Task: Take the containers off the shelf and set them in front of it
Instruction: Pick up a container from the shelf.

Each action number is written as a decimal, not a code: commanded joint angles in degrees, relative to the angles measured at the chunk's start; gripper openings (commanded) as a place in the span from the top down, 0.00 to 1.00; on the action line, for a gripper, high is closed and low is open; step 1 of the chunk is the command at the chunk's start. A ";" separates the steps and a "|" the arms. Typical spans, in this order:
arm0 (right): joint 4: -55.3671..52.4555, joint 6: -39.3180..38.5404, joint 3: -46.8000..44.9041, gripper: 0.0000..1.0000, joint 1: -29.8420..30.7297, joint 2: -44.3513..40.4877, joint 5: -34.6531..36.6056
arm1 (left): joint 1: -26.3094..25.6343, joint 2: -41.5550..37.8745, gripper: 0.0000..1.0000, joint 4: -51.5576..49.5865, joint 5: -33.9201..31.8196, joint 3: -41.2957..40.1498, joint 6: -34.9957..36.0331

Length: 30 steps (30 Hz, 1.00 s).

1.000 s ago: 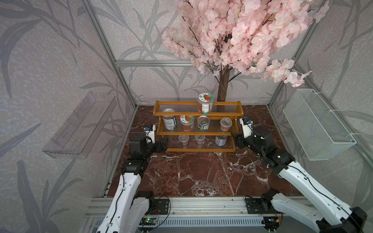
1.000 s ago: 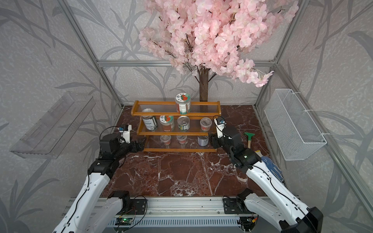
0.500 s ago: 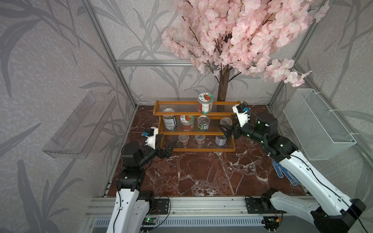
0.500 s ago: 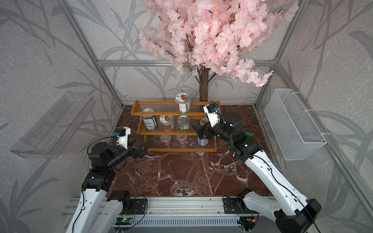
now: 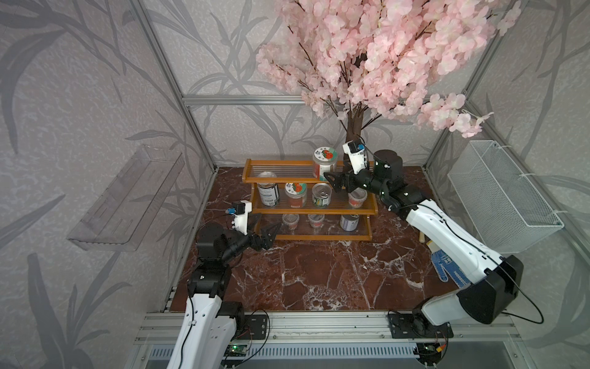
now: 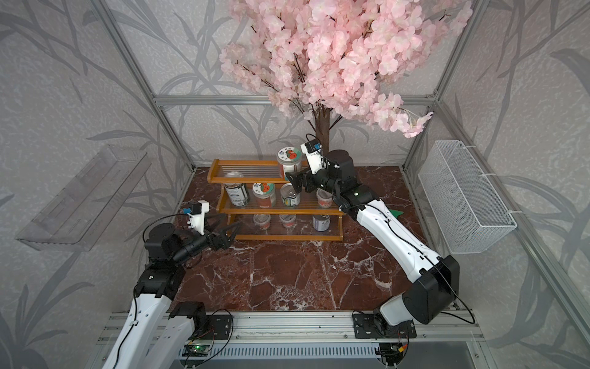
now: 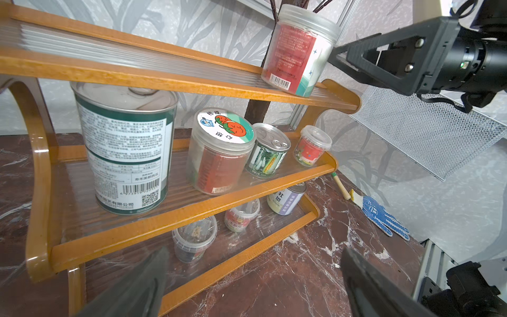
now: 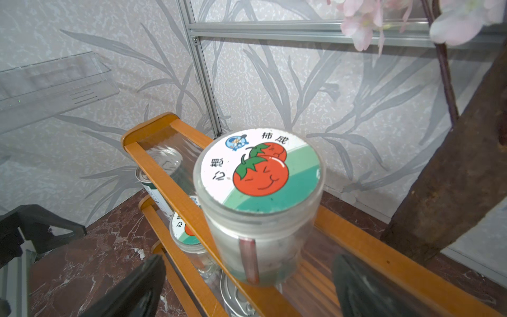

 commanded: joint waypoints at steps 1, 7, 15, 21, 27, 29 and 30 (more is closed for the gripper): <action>2.35 -1.06 4.18 0.01 0.39 1.55 0.62 | -0.39 -0.30 0.00 0.18 0.66 -0.34 0.59; 2.79 -0.94 8.56 0.01 0.39 5.80 -1.67 | -0.39 -0.08 0.00 0.05 0.50 -0.38 1.09; 1.44 -2.03 12.21 0.01 0.39 10.26 -1.13 | -0.39 0.12 0.00 0.19 0.76 -0.02 1.02; 0.70 -2.16 14.17 0.00 0.39 11.34 -1.55 | -0.39 0.04 0.00 0.01 0.59 -0.18 1.18; 0.03 -1.95 14.98 0.13 0.36 13.19 -2.69 | -0.47 0.13 0.00 -0.15 0.57 -0.22 1.37; -0.06 -2.30 14.87 0.16 0.39 12.92 -2.91 | -0.47 0.11 0.00 0.02 0.76 -0.19 1.19; -0.21 -2.49 14.81 0.17 0.37 12.74 -3.22 | -0.45 0.26 0.00 0.14 0.81 -0.20 1.18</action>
